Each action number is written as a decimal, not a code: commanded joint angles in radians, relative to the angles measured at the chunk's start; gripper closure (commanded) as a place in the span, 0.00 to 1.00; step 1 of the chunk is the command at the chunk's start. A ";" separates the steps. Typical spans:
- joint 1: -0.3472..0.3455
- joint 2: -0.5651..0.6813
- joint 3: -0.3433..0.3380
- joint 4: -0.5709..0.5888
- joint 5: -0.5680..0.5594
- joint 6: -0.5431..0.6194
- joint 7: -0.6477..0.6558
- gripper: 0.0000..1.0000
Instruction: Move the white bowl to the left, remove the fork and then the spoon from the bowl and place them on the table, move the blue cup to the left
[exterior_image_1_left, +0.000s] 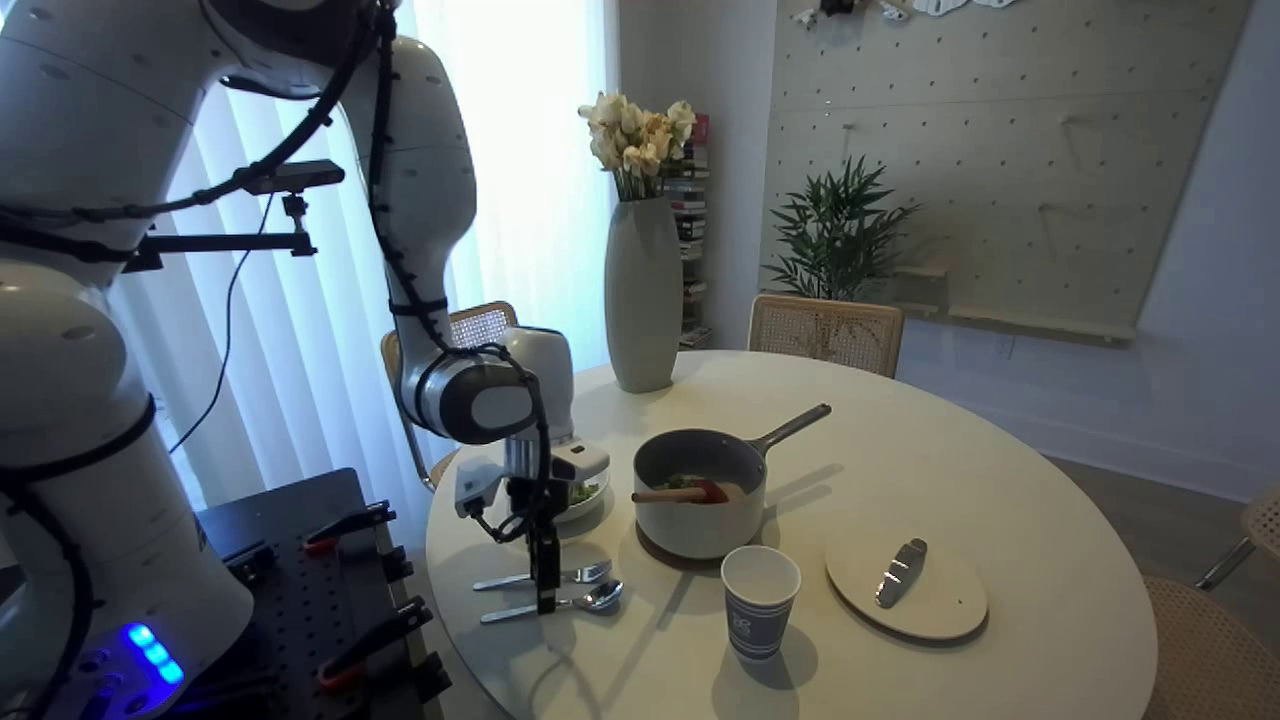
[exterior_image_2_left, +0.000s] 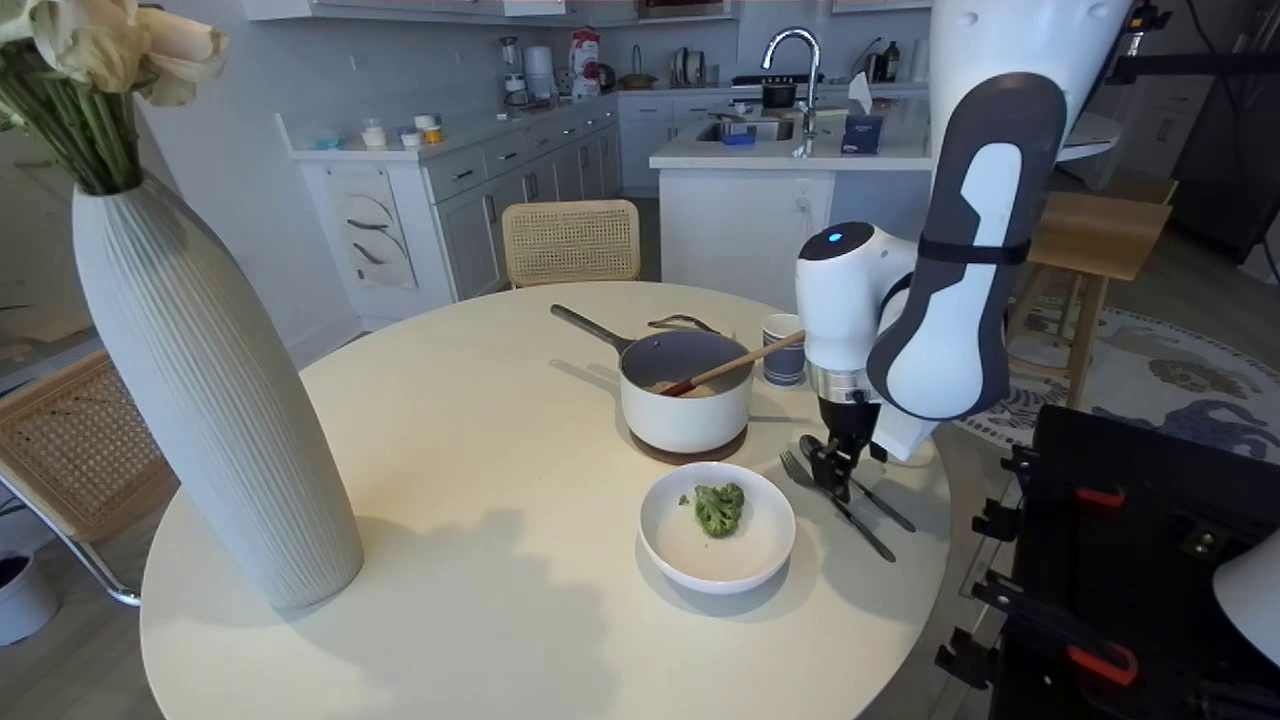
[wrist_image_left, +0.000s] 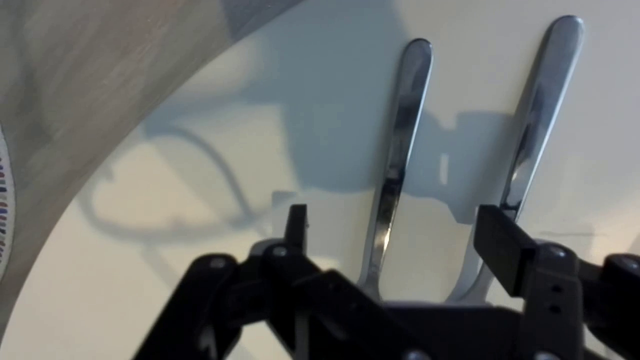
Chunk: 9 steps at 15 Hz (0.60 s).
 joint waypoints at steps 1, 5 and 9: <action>0.048 -0.028 -0.031 -0.002 0.026 -0.017 -0.017 0.00; 0.089 -0.061 -0.068 0.000 0.017 -0.039 -0.012 0.00; 0.118 -0.109 -0.099 -0.007 0.004 -0.068 -0.005 0.00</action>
